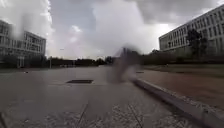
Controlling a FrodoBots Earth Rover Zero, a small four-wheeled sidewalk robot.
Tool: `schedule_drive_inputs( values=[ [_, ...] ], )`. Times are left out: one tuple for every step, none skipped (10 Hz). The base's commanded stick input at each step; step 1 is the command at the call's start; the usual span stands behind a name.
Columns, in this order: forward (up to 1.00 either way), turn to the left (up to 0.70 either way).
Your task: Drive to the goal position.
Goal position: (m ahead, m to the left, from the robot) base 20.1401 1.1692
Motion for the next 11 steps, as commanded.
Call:
schedule_drive_inputs(
  values=[
    [0.7,0.0],
    [0.7,0.0],
    [0.7,0.0],
    [0.7,0.0],
    [0.7,0.0],
    [0.7,0.0],
    [0.7,0.0],
    [0.7,0.02],
    [0.7,0.02],
    [0.7,0.02],
    [0.7,0.02]
  ],
)
